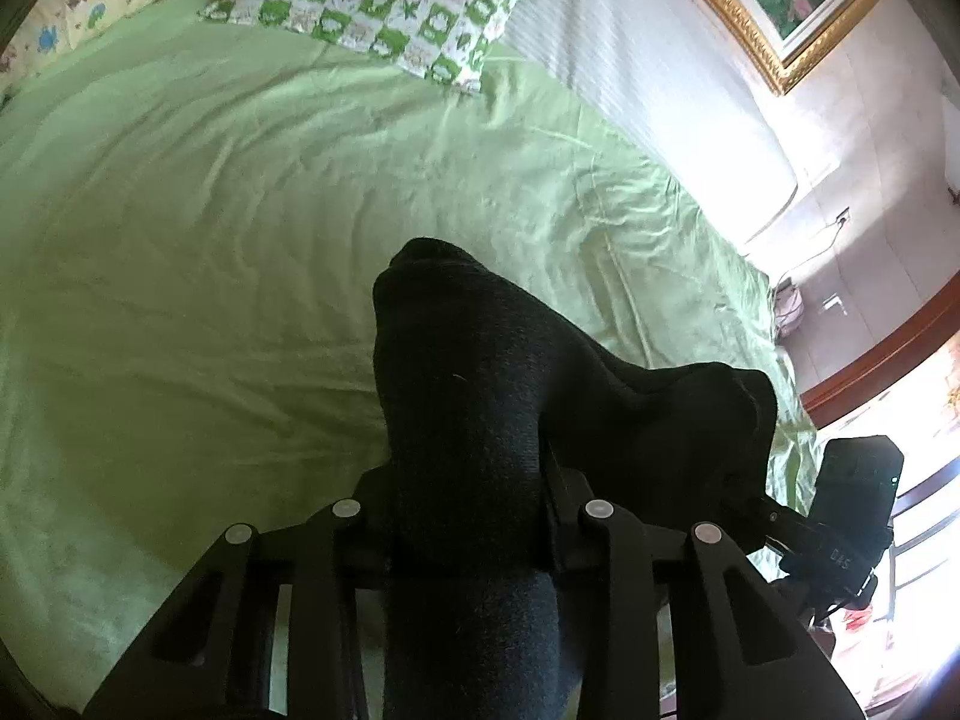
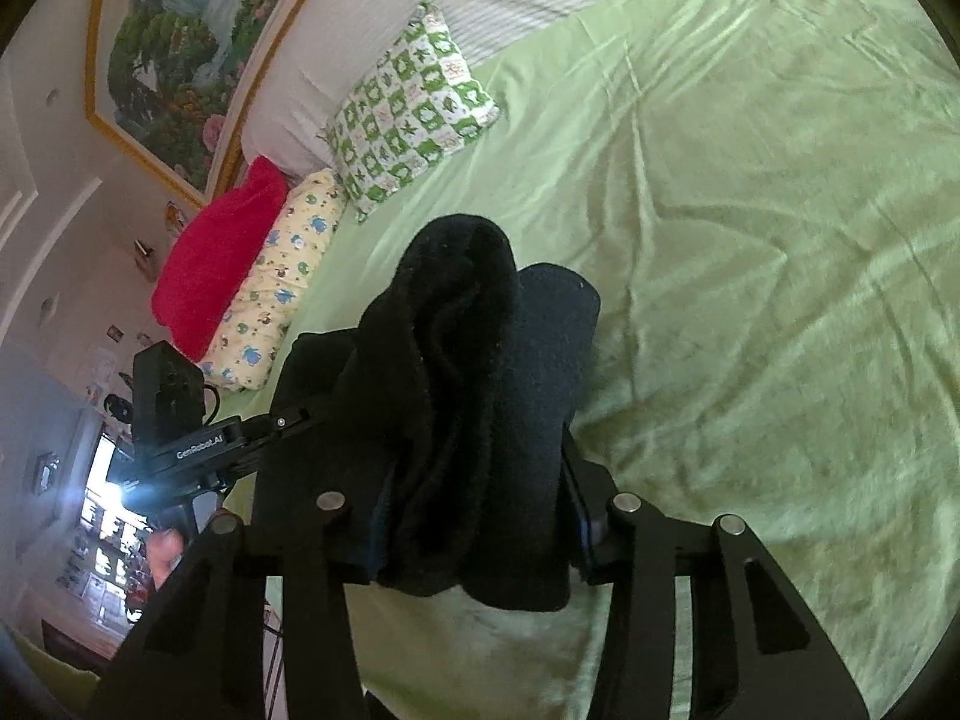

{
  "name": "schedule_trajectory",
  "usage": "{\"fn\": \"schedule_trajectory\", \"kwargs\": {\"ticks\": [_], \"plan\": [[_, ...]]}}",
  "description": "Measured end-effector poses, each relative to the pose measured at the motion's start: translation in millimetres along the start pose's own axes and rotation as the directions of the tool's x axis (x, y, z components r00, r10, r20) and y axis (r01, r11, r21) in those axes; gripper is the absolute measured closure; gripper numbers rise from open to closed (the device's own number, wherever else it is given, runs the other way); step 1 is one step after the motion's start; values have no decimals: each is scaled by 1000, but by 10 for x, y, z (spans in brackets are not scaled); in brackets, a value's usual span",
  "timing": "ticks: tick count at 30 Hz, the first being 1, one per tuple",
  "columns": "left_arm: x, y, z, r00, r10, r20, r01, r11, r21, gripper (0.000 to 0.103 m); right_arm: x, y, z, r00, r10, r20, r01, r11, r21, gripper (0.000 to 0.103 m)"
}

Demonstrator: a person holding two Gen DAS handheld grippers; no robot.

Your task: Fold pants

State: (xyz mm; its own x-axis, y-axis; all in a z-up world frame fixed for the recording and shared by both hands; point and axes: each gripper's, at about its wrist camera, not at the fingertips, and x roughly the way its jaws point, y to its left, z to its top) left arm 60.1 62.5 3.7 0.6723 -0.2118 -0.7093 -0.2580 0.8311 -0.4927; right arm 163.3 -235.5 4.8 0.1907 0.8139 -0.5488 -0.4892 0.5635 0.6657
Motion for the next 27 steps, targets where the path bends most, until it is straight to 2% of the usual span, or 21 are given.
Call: {"fn": "schedule_trajectory", "kwargs": {"ticks": [7, 15, 27], "plan": [[-329, 104, 64, 998, 4, 60, -2, 999, -38, 69, 61, 251, 81, 999, 41, -4, -41, 998, -40, 57], [-593, 259, 239, 991, 44, 126, -36, 997, -65, 69, 299, 510, 310, 997, 78, -10, -79, 993, -85, 57], [-803, 441, 341, 979, 114, 170, -100, 991, -89, 69, 629, 777, 490, 994, 102, -37, -106, 987, -120, 57]]}}
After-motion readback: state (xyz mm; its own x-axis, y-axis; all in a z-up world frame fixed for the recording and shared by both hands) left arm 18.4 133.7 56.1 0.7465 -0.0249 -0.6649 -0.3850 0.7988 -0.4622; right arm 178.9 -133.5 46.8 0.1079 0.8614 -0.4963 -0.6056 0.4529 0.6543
